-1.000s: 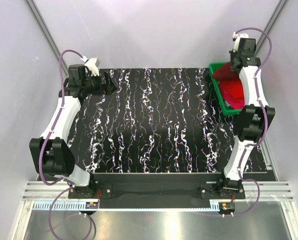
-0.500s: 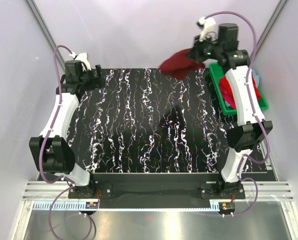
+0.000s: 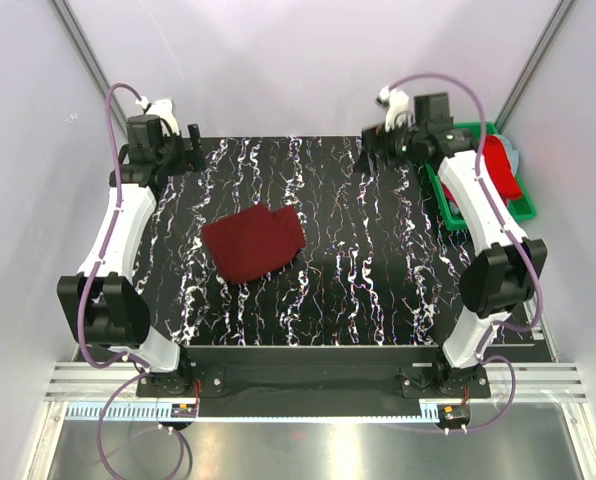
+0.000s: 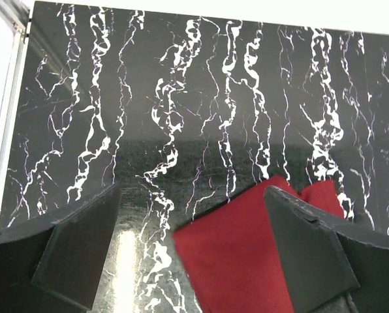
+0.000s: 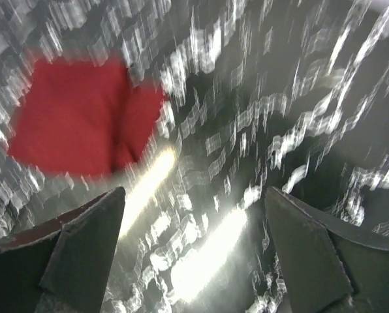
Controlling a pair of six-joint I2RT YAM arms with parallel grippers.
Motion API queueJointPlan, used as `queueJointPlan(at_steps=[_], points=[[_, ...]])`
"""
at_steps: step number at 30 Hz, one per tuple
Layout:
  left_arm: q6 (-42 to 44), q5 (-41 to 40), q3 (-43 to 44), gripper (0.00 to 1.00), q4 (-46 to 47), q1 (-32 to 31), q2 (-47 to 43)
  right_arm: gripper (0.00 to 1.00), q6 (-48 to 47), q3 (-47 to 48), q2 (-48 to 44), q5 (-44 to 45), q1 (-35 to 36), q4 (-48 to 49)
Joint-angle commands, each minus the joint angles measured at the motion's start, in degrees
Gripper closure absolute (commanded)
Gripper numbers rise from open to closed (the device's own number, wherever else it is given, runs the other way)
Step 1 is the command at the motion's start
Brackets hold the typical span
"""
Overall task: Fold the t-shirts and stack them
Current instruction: Move the tshirt to the center of the board
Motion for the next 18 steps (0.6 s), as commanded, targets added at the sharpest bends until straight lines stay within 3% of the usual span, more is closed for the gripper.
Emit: queueJointPlan(at_steps=[1, 4, 8, 14, 18], points=[[4.0, 3.3, 0.3, 0.01, 0.8, 0.0, -2.7, 0.06, -11.9, -3.2, -1.1, -2.1, 2.5, -5.4], [4.3, 5.9, -2.3, 0.11, -0.1, 0.0, -2.7, 0.07, -16.1, -5.9, -1.3, -4.8, 5.5, -9.6], [2.9, 11.0, -7.9, 0.26, -4.7, -0.9, -1.2, 0.07, -13.0, -8.3, -2.0, -6.3, 5.5, -8.0], [5.0, 8.6, -5.7, 0.29, -15.9, -0.6, 10.1, 0.05, -12.5, -4.7, -1.2, -4.6, 5.5, -7.2], [4.3, 9.2, -3.1, 0.31, -16.3, -0.4, 14.4, 0.04, -12.2, -3.9, -1.1, -3.8, 5.5, -6.6]])
